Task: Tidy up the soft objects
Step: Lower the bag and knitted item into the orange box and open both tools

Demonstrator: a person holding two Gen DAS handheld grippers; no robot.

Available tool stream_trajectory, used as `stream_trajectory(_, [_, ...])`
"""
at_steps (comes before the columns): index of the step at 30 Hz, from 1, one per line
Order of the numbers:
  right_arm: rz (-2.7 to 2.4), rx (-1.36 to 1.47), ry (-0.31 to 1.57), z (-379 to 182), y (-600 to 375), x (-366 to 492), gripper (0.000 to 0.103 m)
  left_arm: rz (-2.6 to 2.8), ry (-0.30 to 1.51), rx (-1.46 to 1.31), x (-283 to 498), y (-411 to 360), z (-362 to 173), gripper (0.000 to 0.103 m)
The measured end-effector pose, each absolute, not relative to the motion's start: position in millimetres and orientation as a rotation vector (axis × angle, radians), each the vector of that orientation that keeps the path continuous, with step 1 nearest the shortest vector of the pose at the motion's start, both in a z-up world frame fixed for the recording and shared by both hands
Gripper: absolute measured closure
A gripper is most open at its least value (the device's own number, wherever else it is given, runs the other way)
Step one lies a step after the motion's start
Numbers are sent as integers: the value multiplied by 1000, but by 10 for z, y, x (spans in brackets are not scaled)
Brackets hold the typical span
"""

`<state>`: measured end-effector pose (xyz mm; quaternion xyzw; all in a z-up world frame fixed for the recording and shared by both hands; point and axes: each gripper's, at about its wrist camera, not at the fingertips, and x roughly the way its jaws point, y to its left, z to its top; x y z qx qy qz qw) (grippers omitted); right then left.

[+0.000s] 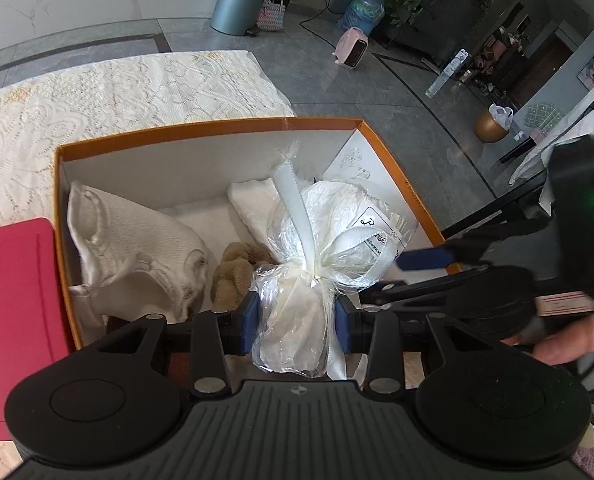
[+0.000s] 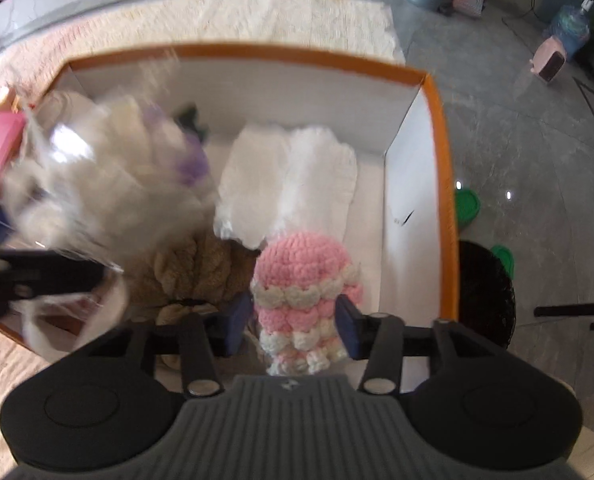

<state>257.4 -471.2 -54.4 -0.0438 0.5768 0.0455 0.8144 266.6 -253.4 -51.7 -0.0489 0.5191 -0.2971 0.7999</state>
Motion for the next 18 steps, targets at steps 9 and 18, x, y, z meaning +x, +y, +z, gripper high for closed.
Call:
stream_trajectory(9, [59, -82, 1169, -343, -4865, 2342, 53, -647, 1167, -112, 2729, -2853, -709, 60])
stream_trajectory(18, [47, -39, 1167, -399, -4966, 2353, 54, -617, 1191, -106, 2747, -2901, -767, 46])
